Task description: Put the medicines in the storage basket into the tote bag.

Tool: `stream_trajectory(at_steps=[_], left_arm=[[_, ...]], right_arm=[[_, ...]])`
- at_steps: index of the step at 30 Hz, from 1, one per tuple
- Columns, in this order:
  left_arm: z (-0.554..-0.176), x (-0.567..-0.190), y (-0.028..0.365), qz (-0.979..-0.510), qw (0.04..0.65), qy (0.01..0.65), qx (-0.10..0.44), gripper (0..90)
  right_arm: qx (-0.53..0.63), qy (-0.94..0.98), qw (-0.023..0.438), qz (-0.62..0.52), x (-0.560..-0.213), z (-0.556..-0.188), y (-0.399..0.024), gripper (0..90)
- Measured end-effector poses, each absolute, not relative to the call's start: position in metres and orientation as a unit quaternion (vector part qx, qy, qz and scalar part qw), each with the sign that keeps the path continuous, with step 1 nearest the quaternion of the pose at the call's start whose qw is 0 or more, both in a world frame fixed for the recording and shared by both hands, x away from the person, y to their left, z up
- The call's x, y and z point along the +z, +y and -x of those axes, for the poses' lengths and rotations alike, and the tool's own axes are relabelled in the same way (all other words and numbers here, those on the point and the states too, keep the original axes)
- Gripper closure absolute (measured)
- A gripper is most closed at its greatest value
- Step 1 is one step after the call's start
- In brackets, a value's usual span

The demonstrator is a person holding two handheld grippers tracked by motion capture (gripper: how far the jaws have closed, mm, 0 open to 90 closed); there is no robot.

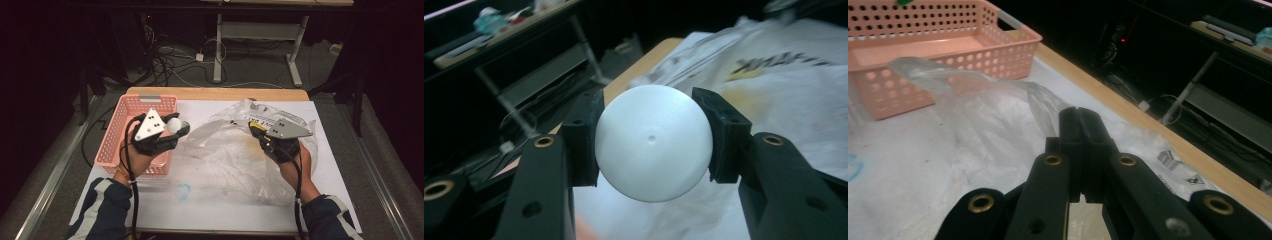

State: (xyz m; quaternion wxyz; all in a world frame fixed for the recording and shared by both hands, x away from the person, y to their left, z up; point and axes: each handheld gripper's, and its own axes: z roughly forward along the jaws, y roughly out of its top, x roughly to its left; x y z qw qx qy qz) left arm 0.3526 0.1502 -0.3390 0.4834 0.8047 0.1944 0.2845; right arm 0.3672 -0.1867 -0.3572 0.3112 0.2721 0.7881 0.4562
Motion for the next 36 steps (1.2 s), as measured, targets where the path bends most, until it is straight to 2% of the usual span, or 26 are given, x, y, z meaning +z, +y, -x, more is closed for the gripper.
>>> stream_trajectory(at_steps=[7,11,19,27,36], left_arm=[[-0.337,-0.346,0.097,-0.827,0.479,0.121,0.268,47.8],[-0.343,-0.359,0.074,-0.835,0.483,0.110,0.237,47.8],[-0.345,-0.393,0.028,-0.868,0.439,0.078,0.221,47.8],[-0.375,-0.435,-0.006,-0.896,0.387,0.099,0.195,47.7],[-0.391,-0.457,-0.023,-0.905,0.352,0.134,0.197,47.4]], right_arm=[[0.455,0.785,0.306,-0.287,-0.362,-0.372,-0.187,90.0],[0.458,0.786,0.301,-0.287,-0.363,-0.370,-0.185,90.0],[0.465,0.784,0.298,-0.284,-0.360,-0.367,-0.187,90.0],[0.467,0.782,0.300,-0.285,-0.354,-0.363,-0.192,90.0],[0.459,0.791,0.293,-0.280,-0.357,-0.363,-0.190,90.0]])
